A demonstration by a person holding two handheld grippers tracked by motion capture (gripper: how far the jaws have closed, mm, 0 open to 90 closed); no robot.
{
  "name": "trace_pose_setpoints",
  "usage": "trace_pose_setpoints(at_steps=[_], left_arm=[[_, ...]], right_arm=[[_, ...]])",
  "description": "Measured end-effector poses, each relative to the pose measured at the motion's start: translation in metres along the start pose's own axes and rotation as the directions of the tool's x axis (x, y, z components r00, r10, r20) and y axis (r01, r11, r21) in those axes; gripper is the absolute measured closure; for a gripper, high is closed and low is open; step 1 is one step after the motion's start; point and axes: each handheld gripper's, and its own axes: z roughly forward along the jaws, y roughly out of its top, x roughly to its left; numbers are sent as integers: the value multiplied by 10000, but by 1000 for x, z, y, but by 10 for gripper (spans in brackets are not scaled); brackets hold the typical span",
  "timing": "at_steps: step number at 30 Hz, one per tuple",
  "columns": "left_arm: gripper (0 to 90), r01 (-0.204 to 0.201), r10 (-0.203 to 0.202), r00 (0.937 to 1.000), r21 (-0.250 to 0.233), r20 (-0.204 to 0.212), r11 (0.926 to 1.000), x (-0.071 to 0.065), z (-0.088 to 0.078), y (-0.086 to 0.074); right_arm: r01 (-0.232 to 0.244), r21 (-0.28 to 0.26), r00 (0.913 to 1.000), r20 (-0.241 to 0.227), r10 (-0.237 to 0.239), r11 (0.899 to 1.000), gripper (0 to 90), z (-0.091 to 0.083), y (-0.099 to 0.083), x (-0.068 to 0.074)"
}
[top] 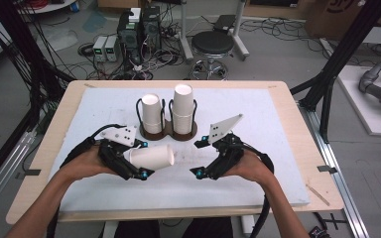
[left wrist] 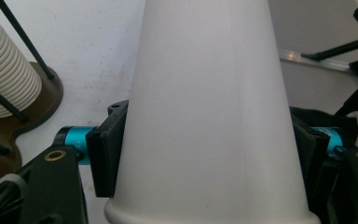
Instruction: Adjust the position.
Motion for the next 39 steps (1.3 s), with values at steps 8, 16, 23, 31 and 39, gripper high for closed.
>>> trace_pose_setpoints(at_steps=[8,16,23,31,39], left_arm=[[290,-319,376,9990,2030,-241,9787,0,3,12],[290,-484,595,9979,3217,-248,9456,0,8,24],[291,-665,796,9966,3587,-218,9311,0,14,31],[291,-746,860,9962,3673,-150,9271,1,29,42],[291,-904,991,9951,3815,-31,9199,0,39,46]], right_arm=[[414,1917,9990,109,-443,9806,129,3,11,1],[805,3748,9951,235,-963,9236,129,12,21,4],[1020,4338,9918,249,-1251,8952,129,20,29,6],[1288,4310,9893,63,-1458,8931,129,32,40,9],[1597,4196,9859,-220,-1658,8936,129,42,49,12]])
